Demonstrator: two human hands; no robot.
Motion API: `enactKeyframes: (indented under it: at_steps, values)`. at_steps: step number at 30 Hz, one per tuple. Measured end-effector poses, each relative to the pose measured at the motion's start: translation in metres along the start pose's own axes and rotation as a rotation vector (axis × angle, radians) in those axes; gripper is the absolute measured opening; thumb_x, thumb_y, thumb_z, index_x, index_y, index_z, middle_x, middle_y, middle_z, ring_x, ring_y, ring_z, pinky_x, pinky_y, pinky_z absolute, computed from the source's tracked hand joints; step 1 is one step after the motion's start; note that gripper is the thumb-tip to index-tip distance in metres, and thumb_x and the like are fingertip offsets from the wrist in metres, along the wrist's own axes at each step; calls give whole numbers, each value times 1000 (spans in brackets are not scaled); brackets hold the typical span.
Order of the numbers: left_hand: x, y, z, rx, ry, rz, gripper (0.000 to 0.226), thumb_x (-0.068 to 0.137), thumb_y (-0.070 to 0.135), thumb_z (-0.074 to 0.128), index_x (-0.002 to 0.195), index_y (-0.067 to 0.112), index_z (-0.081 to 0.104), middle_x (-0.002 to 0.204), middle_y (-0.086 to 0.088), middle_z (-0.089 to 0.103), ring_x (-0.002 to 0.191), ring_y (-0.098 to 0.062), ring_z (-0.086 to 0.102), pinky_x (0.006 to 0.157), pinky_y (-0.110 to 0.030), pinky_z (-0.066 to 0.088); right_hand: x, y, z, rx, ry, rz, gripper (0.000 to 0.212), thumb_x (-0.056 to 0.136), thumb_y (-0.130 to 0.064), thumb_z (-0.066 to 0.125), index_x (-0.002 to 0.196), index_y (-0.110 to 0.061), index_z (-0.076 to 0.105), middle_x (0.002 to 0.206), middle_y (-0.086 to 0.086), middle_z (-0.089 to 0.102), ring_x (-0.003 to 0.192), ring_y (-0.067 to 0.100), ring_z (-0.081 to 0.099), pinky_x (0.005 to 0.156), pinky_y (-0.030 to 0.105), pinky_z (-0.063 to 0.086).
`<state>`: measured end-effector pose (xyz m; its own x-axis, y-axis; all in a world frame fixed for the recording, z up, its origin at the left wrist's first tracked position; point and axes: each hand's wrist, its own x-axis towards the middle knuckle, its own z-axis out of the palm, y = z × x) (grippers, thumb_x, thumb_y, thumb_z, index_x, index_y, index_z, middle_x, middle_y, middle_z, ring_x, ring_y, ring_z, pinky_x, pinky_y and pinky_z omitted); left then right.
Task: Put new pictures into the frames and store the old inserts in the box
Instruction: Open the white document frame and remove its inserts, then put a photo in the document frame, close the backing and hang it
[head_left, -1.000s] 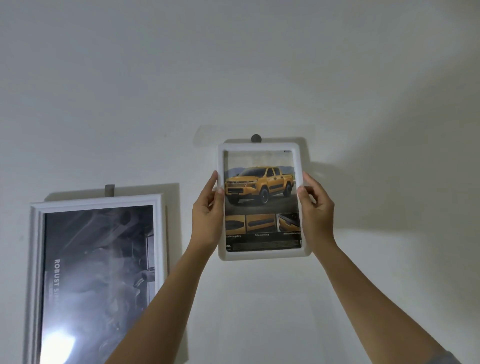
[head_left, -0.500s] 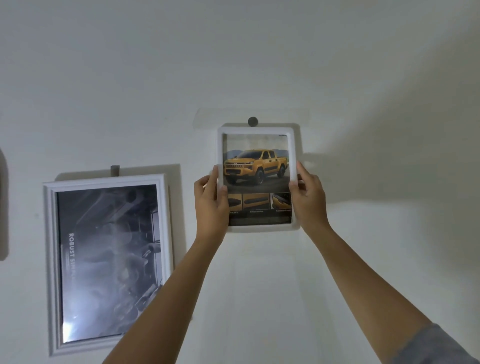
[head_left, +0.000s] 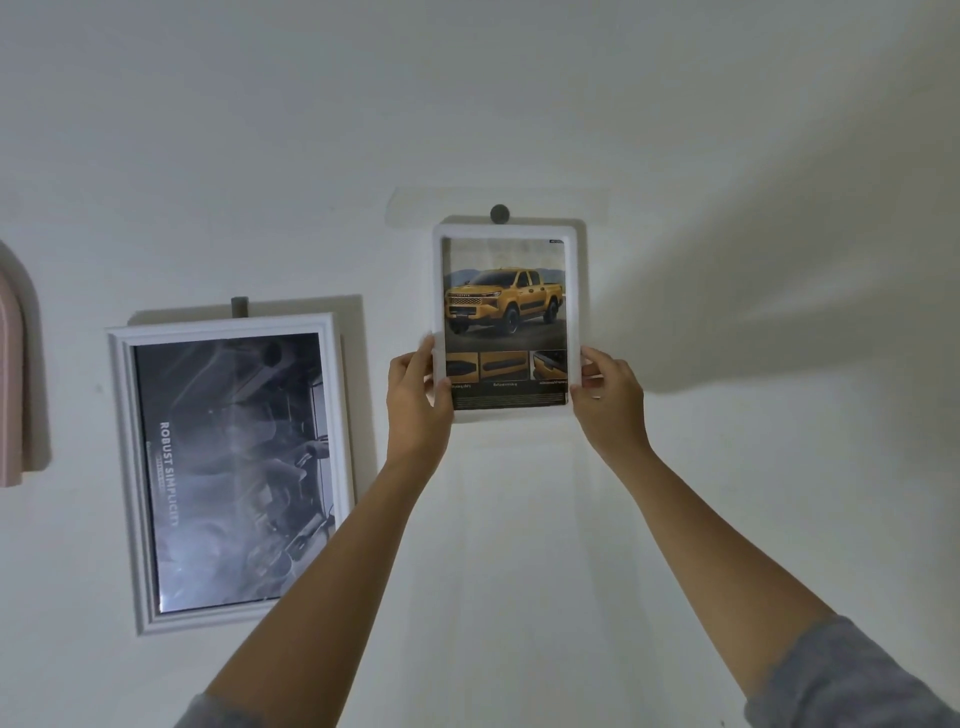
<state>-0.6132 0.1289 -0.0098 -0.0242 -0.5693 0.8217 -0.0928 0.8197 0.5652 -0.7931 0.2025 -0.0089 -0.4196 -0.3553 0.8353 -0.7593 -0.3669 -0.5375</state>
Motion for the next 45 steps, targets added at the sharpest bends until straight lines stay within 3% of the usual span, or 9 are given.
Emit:
enactKeyframes:
  at_steps: [7, 13, 19, 25, 31, 34, 38, 41, 45]
  values:
    - [-7, 8, -2, 15, -25, -38, 50, 93, 4, 49, 140, 16, 36, 129, -6, 40, 117, -14, 48, 88, -13, 40, 0, 0, 0, -45, 14, 20, 35, 84, 3, 59, 119, -4, 55, 113, 17, 56, 89, 14, 49, 65, 1, 37]
    - [-10, 12, -18, 180, -27, -1, 47, 93, 13, 52, 137, 13, 39, 133, -5, 42, 121, -18, 44, 104, -31, 41, -6, -8, -1, -113, 76, -11, 33, 82, 3, 57, 114, -2, 55, 112, 17, 51, 100, 26, 52, 81, 23, 43]
    - [-11, 8, -76, 373, 10, 123, 44, 94, 17, 47, 137, 15, 40, 136, -1, 40, 128, -15, 31, 100, -21, 27, -13, -47, 21, -100, 109, -162, 26, 83, 1, 51, 109, -3, 56, 108, 15, 51, 100, 27, 53, 83, 30, 48]
    - [-24, -31, -166, 537, 131, 184, 43, 91, 23, 50, 133, 13, 44, 131, -6, 41, 121, -20, 37, 103, -34, 36, -70, -92, 89, -21, -28, -230, 27, 86, -2, 52, 111, -8, 56, 105, 9, 53, 91, 15, 53, 77, 24, 47]
    - [-56, -90, -244, 656, 175, -21, 56, 91, 27, 52, 141, 16, 30, 142, -12, 28, 129, -26, 30, 103, -41, 37, -150, -92, 161, -22, -149, -205, 42, 87, -3, 55, 128, -6, 46, 116, 13, 52, 98, 18, 54, 79, 25, 48]
    - [-68, -111, -265, 614, 107, -113, 59, 94, 31, 47, 145, 15, 22, 142, -12, 28, 127, -26, 30, 103, -38, 36, -173, -93, 183, -4, -108, -103, 45, 89, -3, 53, 132, -5, 42, 117, 13, 50, 94, 15, 51, 80, 24, 45]
    - [-75, -136, -269, 481, -1, -81, 56, 97, 30, 39, 146, 16, 16, 130, -11, 35, 108, -12, 33, 86, -22, 37, -190, -94, 199, -19, -72, -13, 43, 89, 0, 49, 131, -4, 44, 116, 14, 49, 83, 16, 53, 77, 25, 43]
    - [-74, -149, -268, 407, -14, -105, 54, 99, 28, 35, 147, 21, 13, 129, -8, 35, 106, -9, 36, 88, -20, 37, -190, -93, 206, -50, -23, 48, 39, 87, 3, 48, 126, -1, 48, 108, 16, 51, 77, 17, 49, 75, 19, 39]
    - [-72, -154, -271, 311, -20, -136, 50, 100, 31, 30, 147, 27, 12, 126, -4, 37, 106, -10, 39, 88, -19, 36, -188, -95, 209, -23, -7, 116, 40, 86, 7, 48, 125, -2, 50, 103, 16, 50, 80, 19, 49, 78, 27, 42]
